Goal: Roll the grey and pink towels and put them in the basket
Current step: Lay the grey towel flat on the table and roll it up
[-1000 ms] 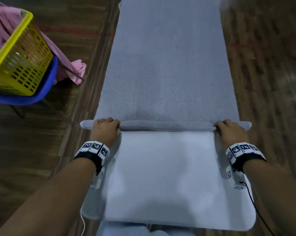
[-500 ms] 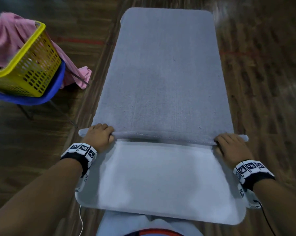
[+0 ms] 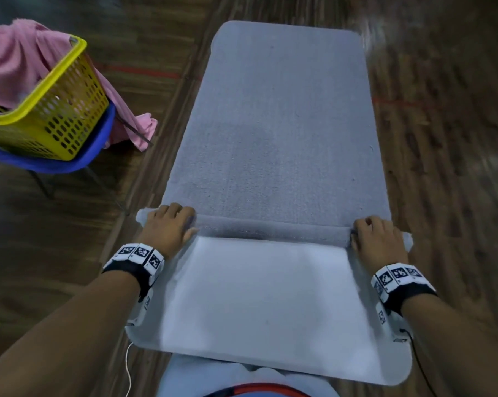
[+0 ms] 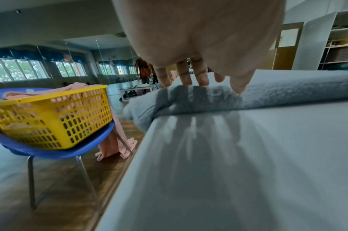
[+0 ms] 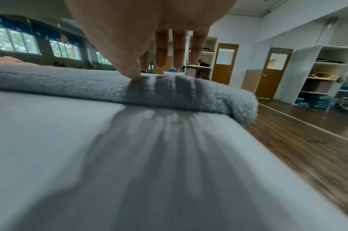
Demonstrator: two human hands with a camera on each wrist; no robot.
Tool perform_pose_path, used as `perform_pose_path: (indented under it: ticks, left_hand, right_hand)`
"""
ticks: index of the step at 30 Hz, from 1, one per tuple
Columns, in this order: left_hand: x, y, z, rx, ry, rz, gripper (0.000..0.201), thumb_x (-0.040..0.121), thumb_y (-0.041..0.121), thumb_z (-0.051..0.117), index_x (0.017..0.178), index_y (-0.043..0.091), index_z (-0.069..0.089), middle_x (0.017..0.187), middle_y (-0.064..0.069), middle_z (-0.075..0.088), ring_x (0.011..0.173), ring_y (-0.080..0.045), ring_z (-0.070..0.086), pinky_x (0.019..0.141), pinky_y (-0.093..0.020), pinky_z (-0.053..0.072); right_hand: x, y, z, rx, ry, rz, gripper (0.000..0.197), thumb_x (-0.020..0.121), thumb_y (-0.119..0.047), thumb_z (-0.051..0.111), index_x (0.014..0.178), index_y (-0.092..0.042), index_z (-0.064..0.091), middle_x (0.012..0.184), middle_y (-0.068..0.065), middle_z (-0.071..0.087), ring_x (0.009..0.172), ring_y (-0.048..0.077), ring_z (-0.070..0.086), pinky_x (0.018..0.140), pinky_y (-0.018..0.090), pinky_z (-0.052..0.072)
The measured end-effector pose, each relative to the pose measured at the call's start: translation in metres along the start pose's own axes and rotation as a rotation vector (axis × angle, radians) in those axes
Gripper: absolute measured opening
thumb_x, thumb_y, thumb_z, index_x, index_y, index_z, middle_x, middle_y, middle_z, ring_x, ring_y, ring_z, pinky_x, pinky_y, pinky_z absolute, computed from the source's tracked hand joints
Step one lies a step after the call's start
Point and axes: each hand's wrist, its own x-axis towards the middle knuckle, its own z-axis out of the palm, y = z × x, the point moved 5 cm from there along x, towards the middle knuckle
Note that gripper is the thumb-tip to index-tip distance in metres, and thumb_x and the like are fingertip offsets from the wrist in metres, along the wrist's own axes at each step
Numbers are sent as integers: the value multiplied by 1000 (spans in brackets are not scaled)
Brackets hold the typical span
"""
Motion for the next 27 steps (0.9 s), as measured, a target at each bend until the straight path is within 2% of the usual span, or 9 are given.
perform_pose_path:
  ticks: [4,7,10,12,15,18,21,25,27]
  left_hand:
    - [-16,-29,8,-51,82,-34,36,89,28,55,121,15,63,119,-14,61,105,-38,57,92,-48,43]
    - [-11,-58,7,-46,55,-72,31,89,16,61,120,15,64,115,-15,62,97,-39,59,85,-46,47]
    - [2,-74,2,-91,25,-23,25,83,9,67,107,14,69,103,-13,67,88,-36,63,77,-45,52]
    - [11,-79,-5,-144,12,-17,18,81,8,66,97,15,70,94,-10,70,84,-33,63,76,-42,52]
    - [24,-86,-11,-152,-37,-39,9,88,16,56,90,22,62,89,-7,70,82,-31,63,76,-36,47]
    - [36,-91,-12,-132,-122,-71,11,94,23,46,97,24,56,93,-7,69,86,-31,61,83,-37,43]
    - [45,-91,-11,-120,-143,-70,14,94,24,44,103,26,54,99,-7,66,93,-29,57,89,-41,41]
    - [43,-99,-10,-24,-43,-103,28,90,20,54,118,23,54,118,-10,55,105,-34,50,89,-44,39]
    - [36,-97,-13,26,73,-138,34,86,17,60,119,19,55,116,-15,53,103,-38,50,87,-47,39]
  right_hand:
    - [-19,-16,17,31,-71,-2,30,78,-24,71,103,-9,63,99,14,62,89,36,58,79,44,46]
    - [-21,-19,23,60,-99,38,38,77,-21,70,111,-7,62,107,16,62,96,37,58,84,47,47]
    - [-17,-22,24,58,-103,72,38,75,-18,69,111,-6,62,107,17,62,95,37,58,85,48,47]
    - [-14,-25,24,46,-109,101,37,73,-16,70,108,-6,63,103,17,63,92,38,59,83,47,46]
    - [-10,-29,24,33,-121,135,35,71,-14,71,104,-5,63,98,18,62,88,39,59,82,47,46]
    - [-6,-32,25,22,-141,156,33,72,-15,70,103,-5,63,95,18,61,87,38,59,81,47,46]
    - [-5,-31,26,14,-157,170,32,73,-15,69,103,-6,62,96,17,61,87,38,58,81,46,45]
    - [-1,-26,28,-14,-192,170,32,79,-20,65,109,-10,59,104,16,60,94,37,57,85,46,43]
    - [2,-24,29,-26,-212,170,32,82,-22,61,112,-12,58,108,15,59,97,36,57,86,45,43]
